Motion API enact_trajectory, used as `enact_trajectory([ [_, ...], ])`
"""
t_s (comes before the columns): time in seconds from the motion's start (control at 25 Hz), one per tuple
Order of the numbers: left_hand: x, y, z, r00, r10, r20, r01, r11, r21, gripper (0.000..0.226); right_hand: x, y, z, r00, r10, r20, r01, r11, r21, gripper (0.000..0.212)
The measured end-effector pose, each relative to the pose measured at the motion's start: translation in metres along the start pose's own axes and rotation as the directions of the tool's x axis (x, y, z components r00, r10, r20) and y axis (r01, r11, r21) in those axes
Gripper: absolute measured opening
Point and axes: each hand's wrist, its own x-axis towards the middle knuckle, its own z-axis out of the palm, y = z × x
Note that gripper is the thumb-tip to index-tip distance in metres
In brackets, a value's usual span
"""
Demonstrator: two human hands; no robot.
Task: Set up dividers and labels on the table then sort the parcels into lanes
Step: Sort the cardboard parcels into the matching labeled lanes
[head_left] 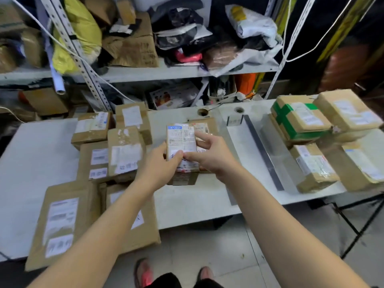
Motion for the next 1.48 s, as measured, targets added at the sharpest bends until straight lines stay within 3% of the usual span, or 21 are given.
enact_trajectory([
  [0.36,-0.019,-0.03,0.118,0.984,-0.104,0.147,0.116,0.99,-0.078,0.052,-0.015,0.105,-0.059,0.977,0.21,-0.038,-0.21,0.978,0.005,0.078],
  [0.52,-0.012,-0.053,0.142,0.973,-0.12,0.198,0.152,0.976,-0.155,0.053,-0.013,0.14,-0.06,0.981,0.178,-0.083,-0.182,0.982,-0.056,0.079],
  [0.8,0.001,-0.085,0.166,0.963,-0.159,0.217,0.192,0.971,-0.143,0.056,-0.007,0.17,-0.056,0.98,0.185,-0.076,-0.192,0.976,-0.098,0.076],
  [1.0,0.007,-0.088,0.166,0.961,-0.189,0.201,0.221,0.964,-0.148,0.058,0.001,0.167,-0.054,0.985,0.164,-0.05,-0.171,0.942,-0.289,0.069],
  [1.16,0.008,-0.081,0.142,0.947,-0.184,0.263,0.184,0.983,0.023,0.065,0.008,0.143,-0.047,0.984,0.156,-0.084,-0.177,0.879,-0.442,0.058],
  [1.28,0.012,-0.074,0.099,0.971,-0.169,0.167,0.129,0.965,0.226,0.073,0.016,0.105,-0.036,0.995,0.033,-0.091,-0.079,0.817,-0.571,0.051],
  [1.4,0.008,-0.063,0.043,0.996,-0.076,0.05,0.039,0.851,0.524,0.066,0.033,0.069,-0.015,0.995,-0.095,0.029,0.089,0.729,-0.679,0.055],
  [1.48,0.005,-0.057,0.006,0.999,-0.039,-0.009,0.036,0.785,0.619,0.061,0.049,0.052,0.004,0.983,-0.134,0.123,0.181,0.635,-0.751,0.063],
])
